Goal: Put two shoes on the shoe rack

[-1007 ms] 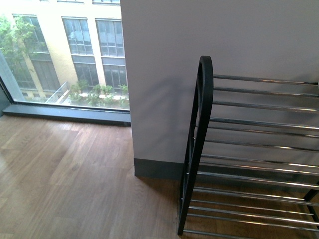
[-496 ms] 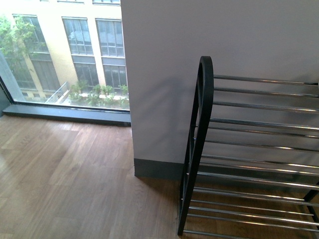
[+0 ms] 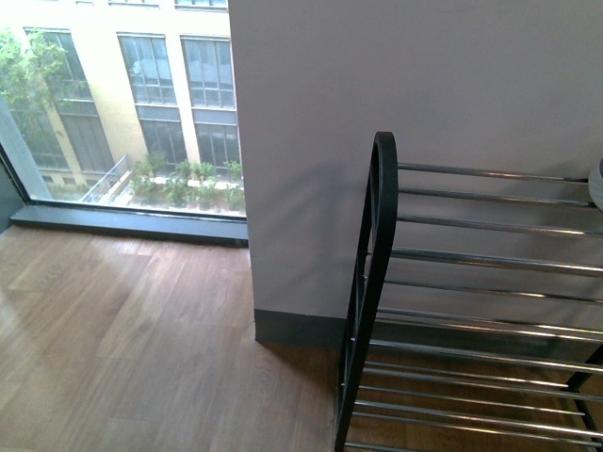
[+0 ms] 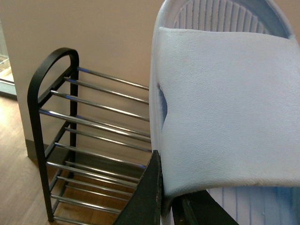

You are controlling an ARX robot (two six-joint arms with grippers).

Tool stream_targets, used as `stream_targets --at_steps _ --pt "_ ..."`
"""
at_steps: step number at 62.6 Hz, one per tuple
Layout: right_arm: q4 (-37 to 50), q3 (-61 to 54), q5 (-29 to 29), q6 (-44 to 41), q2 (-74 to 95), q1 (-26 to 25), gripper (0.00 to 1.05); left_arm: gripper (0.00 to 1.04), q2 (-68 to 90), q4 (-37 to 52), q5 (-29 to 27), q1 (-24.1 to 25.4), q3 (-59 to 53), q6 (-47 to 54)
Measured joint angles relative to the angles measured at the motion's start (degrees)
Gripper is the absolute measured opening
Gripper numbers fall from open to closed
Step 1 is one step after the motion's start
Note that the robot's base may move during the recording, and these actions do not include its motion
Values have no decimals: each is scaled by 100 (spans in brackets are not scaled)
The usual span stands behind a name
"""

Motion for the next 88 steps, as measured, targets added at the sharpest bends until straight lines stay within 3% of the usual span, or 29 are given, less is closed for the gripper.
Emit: stream_targets --at_steps 8,16,23,32,46,67,88 --pt "-358 55 -756 348 15 -131 2 2 0 0 2 0 0 0" --pt "-398 168 -1045 505 238 -302 2 2 0 0 0 0 0 0" --pt "492 494 -1580 459 1156 -859 2 2 0 0 2 0 0 0" --pt "2341 1539 -2162 275 3816 -1847 2 2 -2 0 0 0 0 0" --pt "2964 2802 -2153 114 6583 -2105 2 2 0 0 2 0 0 0" --pt "2771 4393 -1729 262 8408 -2072 2 2 -2 0 2 0 0 0" --pt "1036 5294 -2059 1123 9158 -2072 2 2 -2 0 0 0 0 0"
